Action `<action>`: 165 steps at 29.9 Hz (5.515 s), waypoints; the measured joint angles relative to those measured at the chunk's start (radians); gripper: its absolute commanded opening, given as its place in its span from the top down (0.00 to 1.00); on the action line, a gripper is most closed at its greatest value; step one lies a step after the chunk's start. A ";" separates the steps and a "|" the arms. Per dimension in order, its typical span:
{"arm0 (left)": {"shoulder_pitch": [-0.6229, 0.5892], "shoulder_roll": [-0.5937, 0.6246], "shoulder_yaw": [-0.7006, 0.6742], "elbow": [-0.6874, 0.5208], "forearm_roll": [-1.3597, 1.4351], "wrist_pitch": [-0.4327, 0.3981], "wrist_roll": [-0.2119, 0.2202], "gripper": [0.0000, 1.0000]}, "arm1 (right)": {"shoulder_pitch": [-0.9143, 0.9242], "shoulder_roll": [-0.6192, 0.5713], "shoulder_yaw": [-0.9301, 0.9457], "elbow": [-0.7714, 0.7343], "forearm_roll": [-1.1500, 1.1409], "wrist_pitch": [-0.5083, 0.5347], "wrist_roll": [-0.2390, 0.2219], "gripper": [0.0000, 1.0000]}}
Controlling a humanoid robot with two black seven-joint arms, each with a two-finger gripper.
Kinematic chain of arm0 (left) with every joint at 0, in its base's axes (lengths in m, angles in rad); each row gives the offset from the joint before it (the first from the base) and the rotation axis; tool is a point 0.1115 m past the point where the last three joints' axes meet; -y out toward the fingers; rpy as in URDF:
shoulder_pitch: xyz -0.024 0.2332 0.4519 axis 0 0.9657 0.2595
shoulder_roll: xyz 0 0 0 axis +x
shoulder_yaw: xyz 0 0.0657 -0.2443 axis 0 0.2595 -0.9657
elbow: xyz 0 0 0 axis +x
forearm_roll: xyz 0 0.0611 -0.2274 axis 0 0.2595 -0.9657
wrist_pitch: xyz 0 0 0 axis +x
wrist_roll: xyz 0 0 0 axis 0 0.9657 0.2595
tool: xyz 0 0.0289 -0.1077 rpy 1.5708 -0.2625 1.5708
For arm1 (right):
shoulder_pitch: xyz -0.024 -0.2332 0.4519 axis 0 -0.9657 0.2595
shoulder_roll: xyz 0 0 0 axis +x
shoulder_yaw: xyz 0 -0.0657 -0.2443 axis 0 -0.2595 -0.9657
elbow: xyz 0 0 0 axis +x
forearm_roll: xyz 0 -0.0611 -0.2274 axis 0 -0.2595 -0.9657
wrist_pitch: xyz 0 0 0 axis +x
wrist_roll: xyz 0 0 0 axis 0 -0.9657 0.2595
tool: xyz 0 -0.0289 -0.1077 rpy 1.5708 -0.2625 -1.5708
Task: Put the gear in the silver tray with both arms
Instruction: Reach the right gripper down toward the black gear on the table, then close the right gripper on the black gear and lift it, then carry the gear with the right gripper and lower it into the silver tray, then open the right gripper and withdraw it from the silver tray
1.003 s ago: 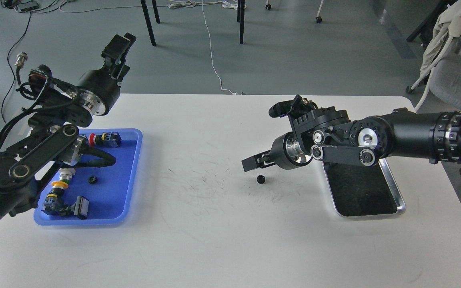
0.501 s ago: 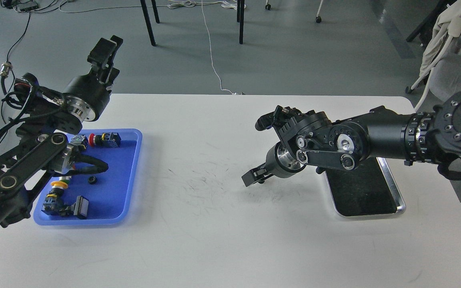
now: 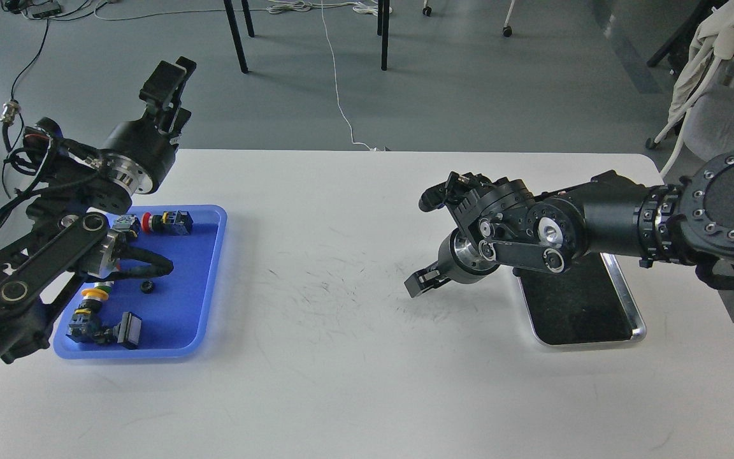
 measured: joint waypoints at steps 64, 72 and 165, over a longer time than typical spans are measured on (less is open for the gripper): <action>0.000 -0.004 -0.017 -0.007 -0.001 0.000 -0.001 0.02 | -0.072 0.000 0.106 -0.036 0.214 -0.013 -0.059 0.67; 0.000 -0.004 -0.020 -0.007 -0.001 0.000 -0.002 0.02 | -0.069 0.000 0.105 -0.036 0.213 -0.002 -0.063 0.88; 0.028 0.242 0.087 -0.064 -0.001 -0.135 0.020 0.02 | -0.395 -0.532 1.328 -0.141 0.692 -0.001 0.047 0.02</action>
